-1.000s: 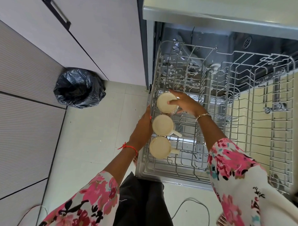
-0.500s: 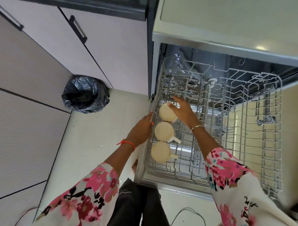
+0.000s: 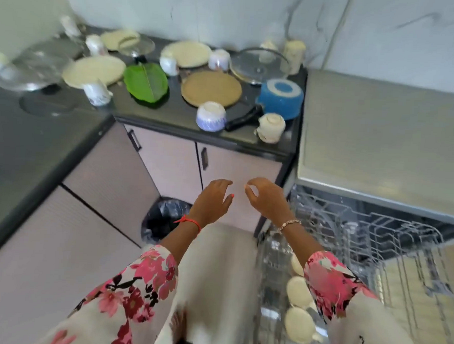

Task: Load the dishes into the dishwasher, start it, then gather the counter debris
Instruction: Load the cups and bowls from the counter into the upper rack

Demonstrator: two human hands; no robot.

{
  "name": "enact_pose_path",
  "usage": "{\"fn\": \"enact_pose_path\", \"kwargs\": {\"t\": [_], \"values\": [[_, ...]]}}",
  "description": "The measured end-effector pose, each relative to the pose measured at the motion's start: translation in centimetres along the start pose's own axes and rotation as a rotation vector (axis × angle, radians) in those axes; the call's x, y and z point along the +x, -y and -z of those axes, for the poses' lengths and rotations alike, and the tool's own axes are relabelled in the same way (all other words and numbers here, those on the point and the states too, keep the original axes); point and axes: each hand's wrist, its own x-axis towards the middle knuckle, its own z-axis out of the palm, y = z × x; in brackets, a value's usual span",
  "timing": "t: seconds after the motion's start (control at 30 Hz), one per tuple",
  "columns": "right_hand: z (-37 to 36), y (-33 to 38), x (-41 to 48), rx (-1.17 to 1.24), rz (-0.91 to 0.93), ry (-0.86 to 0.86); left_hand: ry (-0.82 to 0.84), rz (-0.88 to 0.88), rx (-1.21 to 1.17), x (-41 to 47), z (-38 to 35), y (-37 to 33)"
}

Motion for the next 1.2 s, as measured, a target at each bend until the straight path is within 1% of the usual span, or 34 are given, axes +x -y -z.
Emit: {"fn": "enact_pose_path", "kwargs": {"t": [0.13,0.27,0.37,0.43,0.53,0.7,0.8,0.93,1.07,1.2], "values": [[0.4,4.0,6.6,-0.001,-0.019,-0.158,-0.056,-0.088,0.029,4.9,7.0,4.7],[1.9,6.6,11.8,-0.063,-0.01,-0.223,-0.08,-0.144,0.073,9.6,12.3,7.6],[3.4,7.3,15.4,-0.115,0.001,-0.246,-0.079,-0.147,0.076,13.7,14.4,9.2],[4.5,7.0,17.9,-0.117,-0.028,-0.275,-0.064,-0.15,0.075,16.4,15.3,9.6],[6.0,5.6,21.6,-0.101,-0.095,-0.335,-0.054,-0.146,0.056,20.3,15.8,10.3],[8.2,1.7,28.8,-0.022,-0.166,-0.419,-0.037,-0.119,0.113,28.5,15.3,12.7],[9.5,-1.6,34.0,-0.002,-0.223,-0.398,-0.027,-0.06,0.144,33.9,14.7,14.0],[10.5,-6.3,40.1,-0.046,-0.213,-0.376,0.049,0.031,0.129,40.2,14.2,14.8],[11.5,-10.2,45.3,-0.155,-0.28,-0.339,0.009,0.003,0.065,47.3,13.8,14.4],[11.6,-13.4,49.4,-0.241,-0.377,-0.257,0.049,-0.056,0.146,54.7,13.4,14.3]]}}
